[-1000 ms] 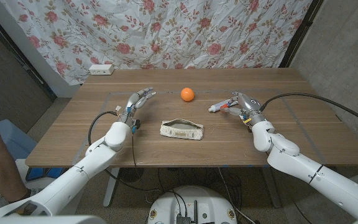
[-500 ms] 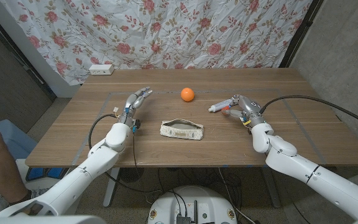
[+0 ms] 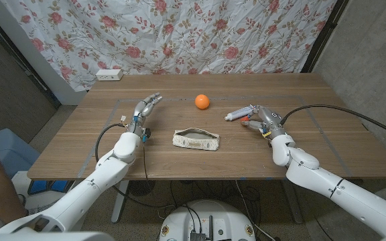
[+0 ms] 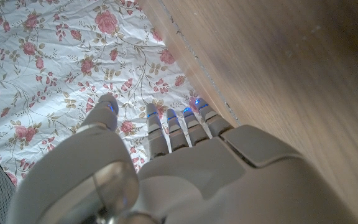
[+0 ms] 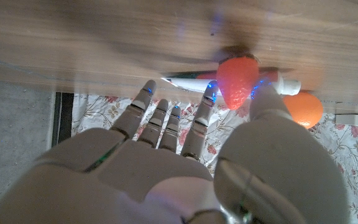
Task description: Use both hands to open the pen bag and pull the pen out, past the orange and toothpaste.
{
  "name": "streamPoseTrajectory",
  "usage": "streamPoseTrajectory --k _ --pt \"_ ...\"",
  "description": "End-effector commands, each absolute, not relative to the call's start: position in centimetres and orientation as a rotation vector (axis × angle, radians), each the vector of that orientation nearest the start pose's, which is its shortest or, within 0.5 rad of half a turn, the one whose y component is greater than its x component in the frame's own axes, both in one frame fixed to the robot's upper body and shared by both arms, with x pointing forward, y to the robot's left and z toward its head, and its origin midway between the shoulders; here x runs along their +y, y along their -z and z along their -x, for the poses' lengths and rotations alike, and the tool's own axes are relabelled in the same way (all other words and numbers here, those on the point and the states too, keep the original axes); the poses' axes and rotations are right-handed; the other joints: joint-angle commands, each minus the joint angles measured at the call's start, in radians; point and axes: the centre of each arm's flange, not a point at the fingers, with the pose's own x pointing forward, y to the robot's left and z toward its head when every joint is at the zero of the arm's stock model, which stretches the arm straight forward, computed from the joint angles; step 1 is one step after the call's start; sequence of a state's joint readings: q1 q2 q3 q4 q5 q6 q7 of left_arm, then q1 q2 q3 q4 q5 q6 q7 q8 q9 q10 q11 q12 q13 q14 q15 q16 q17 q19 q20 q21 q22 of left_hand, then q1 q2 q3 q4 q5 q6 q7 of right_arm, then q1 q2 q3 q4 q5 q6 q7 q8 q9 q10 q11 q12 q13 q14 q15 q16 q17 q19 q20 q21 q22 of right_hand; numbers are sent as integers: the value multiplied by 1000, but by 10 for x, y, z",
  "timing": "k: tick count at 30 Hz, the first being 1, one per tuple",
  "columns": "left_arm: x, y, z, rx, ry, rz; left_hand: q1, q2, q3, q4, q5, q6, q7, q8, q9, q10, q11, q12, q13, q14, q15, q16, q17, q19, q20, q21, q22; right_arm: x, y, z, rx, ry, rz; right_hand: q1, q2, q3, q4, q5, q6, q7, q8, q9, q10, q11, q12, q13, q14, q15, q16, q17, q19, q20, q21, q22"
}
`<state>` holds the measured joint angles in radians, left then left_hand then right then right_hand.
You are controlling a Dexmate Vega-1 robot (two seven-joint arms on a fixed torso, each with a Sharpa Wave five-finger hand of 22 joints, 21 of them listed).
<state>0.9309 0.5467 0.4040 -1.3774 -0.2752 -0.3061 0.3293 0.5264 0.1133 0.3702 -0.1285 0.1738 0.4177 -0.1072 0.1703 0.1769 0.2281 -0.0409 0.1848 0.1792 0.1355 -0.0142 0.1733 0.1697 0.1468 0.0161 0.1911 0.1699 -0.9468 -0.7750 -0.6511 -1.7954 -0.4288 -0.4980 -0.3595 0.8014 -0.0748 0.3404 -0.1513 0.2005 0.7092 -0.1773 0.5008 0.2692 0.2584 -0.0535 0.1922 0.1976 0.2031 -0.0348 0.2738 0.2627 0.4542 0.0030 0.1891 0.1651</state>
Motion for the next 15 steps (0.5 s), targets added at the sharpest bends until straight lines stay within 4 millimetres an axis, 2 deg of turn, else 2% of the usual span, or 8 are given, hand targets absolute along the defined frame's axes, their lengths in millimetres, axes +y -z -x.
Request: streamPoseTrajectory --k 1,4,7,11,15 --pt "293 57 -639 -631 -76 -253 -4 6 4 1 7 3 6 8 3 -1 4 6 4 -6 -1 3 3 -3 -3 -5 3 -258 72 -598 -397 264 1245 -25 -20 -8 3 1 -29 3 -14 -4 -24 1 -6 5 -22 7 -8 7 -11 12 -5 4" --pt "293 55 -642 -634 -75 -255 -5 7 4 1 7 3 6 8 3 -2 4 6 4 -7 -1 3 2 -4 -3 -5 3 -259 69 -598 -384 255 1242 -50 -31 -21 11 8 -80 5 -37 -15 -55 13 -10 6 -42 22 -16 9 -26 22 -6 4" --pt "293 54 -643 -636 -78 -252 -6 7 5 0 7 3 6 8 2 -2 5 6 4 -7 -1 3 2 -5 -3 -5 3 -259 67 -598 -377 246 1236 -75 -43 -34 16 18 -134 15 -63 -25 -84 19 -12 7 -56 33 -23 11 -39 29 -7 5" --pt "293 55 -644 -636 -83 -247 -8 8 5 -1 7 3 6 9 2 -3 6 7 4 -7 -1 3 2 -6 -4 -5 3 -260 65 -598 -369 229 1229 -112 -54 -51 26 33 -204 13 -96 -35 -115 24 -11 8 -71 45 -30 13 -54 36 -7 5" --pt "294 57 -645 -635 -87 -240 -9 8 6 -2 7 3 7 9 2 -1 5 7 4 -8 -1 3 2 -7 -4 -5 3 -261 63 -597 -368 209 1215 -161 -68 -77 38 57 -267 24 -128 -43 -155 37 -11 9 -95 56 -41 14 -79 44 -8 5"
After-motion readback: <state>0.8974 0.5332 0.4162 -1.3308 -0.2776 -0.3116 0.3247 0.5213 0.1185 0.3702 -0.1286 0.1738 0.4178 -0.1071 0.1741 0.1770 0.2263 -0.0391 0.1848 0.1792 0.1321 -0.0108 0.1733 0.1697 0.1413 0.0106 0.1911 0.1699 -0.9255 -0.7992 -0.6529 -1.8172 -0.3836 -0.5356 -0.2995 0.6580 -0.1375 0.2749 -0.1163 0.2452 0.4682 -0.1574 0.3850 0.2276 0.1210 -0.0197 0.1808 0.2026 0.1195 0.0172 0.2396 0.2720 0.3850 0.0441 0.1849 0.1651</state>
